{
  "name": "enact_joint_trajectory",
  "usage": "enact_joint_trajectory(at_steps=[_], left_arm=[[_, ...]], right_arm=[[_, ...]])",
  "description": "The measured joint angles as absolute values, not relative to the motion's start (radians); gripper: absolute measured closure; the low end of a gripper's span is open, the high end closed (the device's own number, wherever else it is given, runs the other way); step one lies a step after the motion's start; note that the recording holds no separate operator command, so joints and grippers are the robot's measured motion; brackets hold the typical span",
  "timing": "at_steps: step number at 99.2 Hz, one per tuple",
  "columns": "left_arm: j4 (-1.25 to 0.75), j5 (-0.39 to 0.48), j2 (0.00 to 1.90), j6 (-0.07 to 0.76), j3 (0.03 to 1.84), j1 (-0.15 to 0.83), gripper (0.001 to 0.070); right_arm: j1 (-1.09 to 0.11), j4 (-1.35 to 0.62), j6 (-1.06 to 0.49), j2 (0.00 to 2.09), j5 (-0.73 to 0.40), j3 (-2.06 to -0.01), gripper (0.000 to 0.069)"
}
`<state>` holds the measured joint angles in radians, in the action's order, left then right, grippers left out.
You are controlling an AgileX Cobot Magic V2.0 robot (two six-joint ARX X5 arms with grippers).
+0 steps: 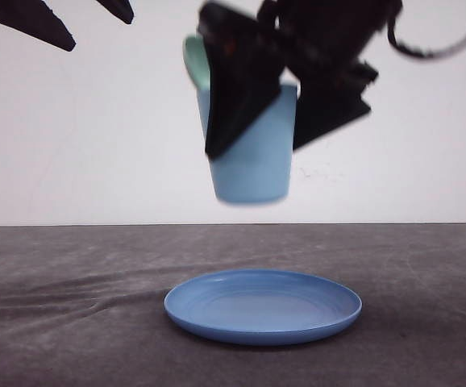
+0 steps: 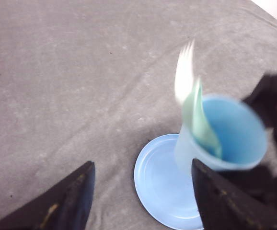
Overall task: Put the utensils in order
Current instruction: 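Set the cup down on the plate center and release it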
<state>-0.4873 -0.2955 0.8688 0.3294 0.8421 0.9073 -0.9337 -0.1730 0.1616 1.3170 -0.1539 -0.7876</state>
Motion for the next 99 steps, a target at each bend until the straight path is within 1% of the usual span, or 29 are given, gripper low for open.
enact_joint_trajectory(at_steps=[19, 36, 58, 82, 88, 95, 99], left_arm=[[-0.487, -0.295, 0.869, 0.329, 0.842, 0.907, 0.0323], [-0.488, -0.295, 0.869, 0.329, 0.842, 0.907, 0.0323], [-0.488, -0.295, 0.869, 0.329, 0.842, 0.907, 0.0323], [-0.489, -0.295, 0.869, 0.329, 0.842, 0.907, 0.0323], [-0.489, -0.295, 0.869, 0.329, 0.842, 0.907, 0.0323], [-0.489, -0.295, 0.869, 0.329, 0.842, 0.907, 0.0323], [-0.489, -0.295, 0.869, 0.329, 0.842, 0.907, 0.0323]], right_arm=[[-0.944, 0.004, 0.201, 1.365, -0.176, -0.656, 0.0236], [-0.944, 0.089, 0.217, 1.42, -0.185, -0.62, 0.0236], [-0.944, 0.164, 0.221, 1.48, -0.192, -0.619, 0.0238], [-0.944, 0.165, 0.237, 1.482, -0.204, -0.619, 0.0235], [-0.944, 0.163, 0.237, 1.482, -0.204, -0.619, 0.0195], [-0.944, 0.15, 0.243, 1.482, -0.204, -0.619, 0.0096], [-0.944, 0.139, 0.245, 1.482, -0.203, -0.619, 0.0052]])
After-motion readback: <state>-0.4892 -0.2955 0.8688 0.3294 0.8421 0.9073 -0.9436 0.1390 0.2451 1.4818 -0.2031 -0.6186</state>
